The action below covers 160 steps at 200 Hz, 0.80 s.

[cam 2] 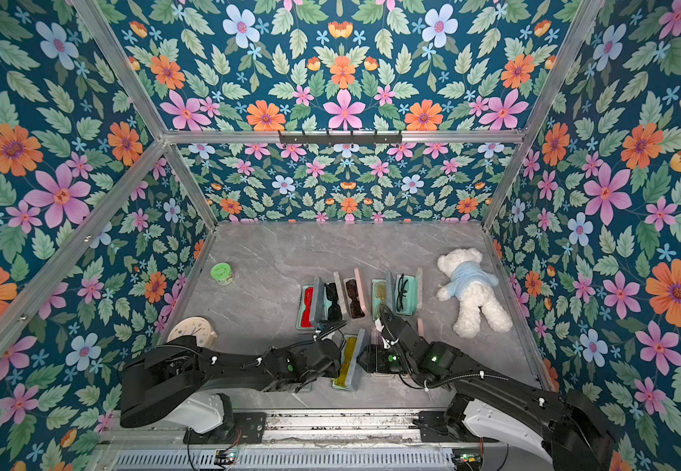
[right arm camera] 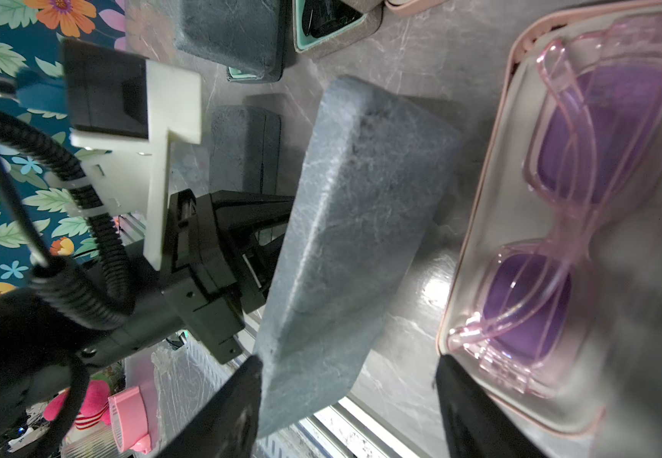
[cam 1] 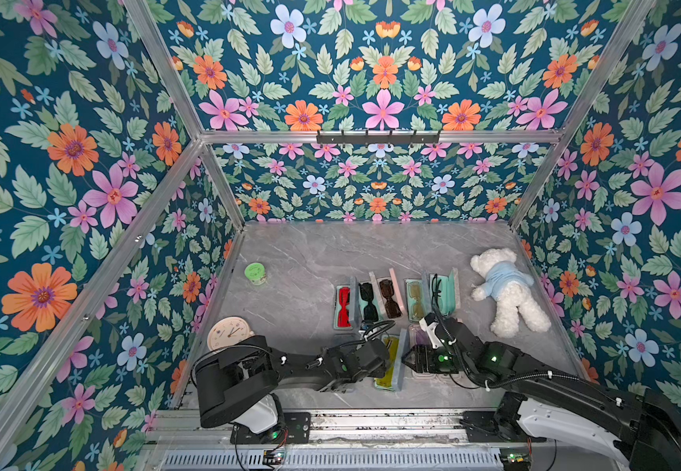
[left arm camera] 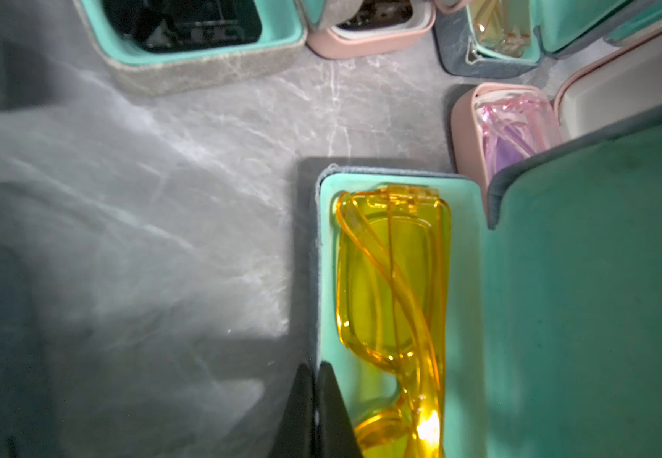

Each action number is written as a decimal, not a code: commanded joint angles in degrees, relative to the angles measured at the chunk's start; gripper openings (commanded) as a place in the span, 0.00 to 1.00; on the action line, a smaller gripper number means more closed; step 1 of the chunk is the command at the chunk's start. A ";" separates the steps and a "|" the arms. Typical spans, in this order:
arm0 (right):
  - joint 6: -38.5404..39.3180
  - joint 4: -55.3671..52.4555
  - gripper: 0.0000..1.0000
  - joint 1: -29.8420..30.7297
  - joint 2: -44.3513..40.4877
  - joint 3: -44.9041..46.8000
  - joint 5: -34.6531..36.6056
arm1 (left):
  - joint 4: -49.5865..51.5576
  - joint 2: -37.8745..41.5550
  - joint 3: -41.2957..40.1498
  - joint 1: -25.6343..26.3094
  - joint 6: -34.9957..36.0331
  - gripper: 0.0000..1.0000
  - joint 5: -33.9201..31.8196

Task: Close the glasses case
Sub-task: Move the glasses case to the center of the board.

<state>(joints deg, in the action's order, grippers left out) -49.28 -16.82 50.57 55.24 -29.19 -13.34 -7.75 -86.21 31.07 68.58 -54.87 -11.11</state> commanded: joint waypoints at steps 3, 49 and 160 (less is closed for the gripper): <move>0.14 1.56 0.70 0.05 0.37 -0.34 -0.88 | 0.98 0.61 -0.28 0.01 -0.91 0.07 -2.10; 0.21 3.84 0.68 0.04 1.57 -0.47 -2.30 | 0.89 2.68 -2.04 -0.01 -1.82 0.06 -2.95; 0.59 7.39 0.62 0.15 5.07 -2.04 -5.18 | 0.55 5.66 -4.53 0.17 -3.51 0.04 -4.44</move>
<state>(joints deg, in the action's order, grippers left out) -48.86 -11.25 50.59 59.46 -30.81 -17.21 -6.48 -81.28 26.87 68.64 -57.06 -13.69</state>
